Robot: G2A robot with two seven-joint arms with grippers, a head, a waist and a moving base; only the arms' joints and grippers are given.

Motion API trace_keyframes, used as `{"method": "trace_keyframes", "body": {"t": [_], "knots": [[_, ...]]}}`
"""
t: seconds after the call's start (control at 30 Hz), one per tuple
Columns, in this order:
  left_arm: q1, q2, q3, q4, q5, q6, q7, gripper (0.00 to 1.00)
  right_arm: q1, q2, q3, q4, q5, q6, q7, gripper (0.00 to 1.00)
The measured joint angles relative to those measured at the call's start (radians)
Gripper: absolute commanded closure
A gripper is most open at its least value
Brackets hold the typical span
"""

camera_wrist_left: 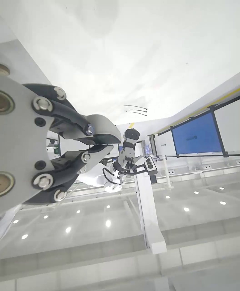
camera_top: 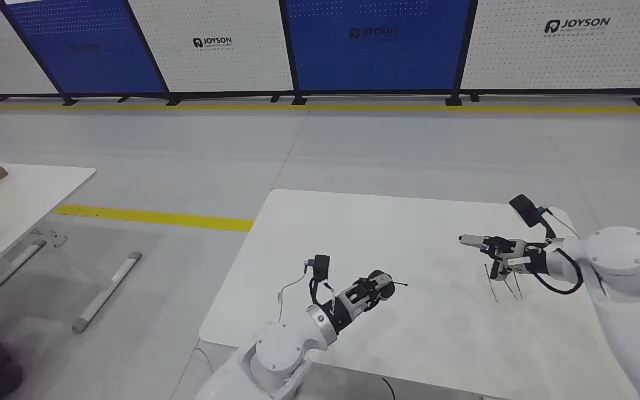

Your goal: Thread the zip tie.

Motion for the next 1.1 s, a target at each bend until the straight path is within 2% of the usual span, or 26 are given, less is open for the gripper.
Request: {"method": "trace_keyframes", "body": {"t": [0.13, 0.27, 0.37, 0.47, 0.57, 0.63, 0.7, 0.93, 0.97, 1.1], "knots": [[0.0, 0.0, 0.0, 0.0, 0.0, 0.0, 0.0, 1.0, -0.003, 0.002, -0.009, -0.016, -0.02, -0.019, -0.008, 0.0], [0.0, 0.0, 0.0, 0.0, 0.0, 0.0, 0.0, 1.0, 0.029, 0.023, -0.025, -0.069, -0.216, -0.082, 0.042, 0.0], [0.0, 0.0, 0.0, 0.0, 0.0, 0.0, 0.0, 1.0, 0.075, 0.037, -0.029, -0.061, -0.339, -0.119, 0.115, 0.0], [0.0, 0.0, 0.0, 0.0, 0.0, 0.0, 0.0, 1.0, 0.127, 0.043, -0.086, -0.015, -0.408, -0.191, 0.123, 0.0], [0.0, 0.0, 0.0, 0.0, 0.0, 0.0, 0.0, 1.0, 0.196, 0.045, -0.194, 0.066, -0.479, -0.267, 0.121, 0.0], [0.0, 0.0, 0.0, 0.0, 0.0, 0.0, 0.0, 1.0, 0.25, 0.04, -0.261, 0.126, -0.537, -0.264, 0.121, 0.0], [0.0, 0.0, 0.0, 0.0, 0.0, 0.0, 0.0, 1.0, 0.259, 0.039, -0.268, 0.135, -0.545, -0.244, 0.122, 0.0], [0.0, 0.0, 0.0, 0.0, 0.0, 0.0, 0.0, 1.0, 0.252, 0.039, -0.266, 0.13, -0.541, -0.246, 0.12, 0.0], [0.0, 0.0, 0.0, 0.0, 0.0, 0.0, 0.0, 1.0, 0.246, 0.039, -0.273, 0.128, -0.548, -0.258, 0.111, 0.0], [0.0, 0.0, 0.0, 0.0, 0.0, 0.0, 0.0, 1.0, 0.248, 0.029, -0.329, 0.163, -0.575, -0.406, 0.104, 0.0]]}}
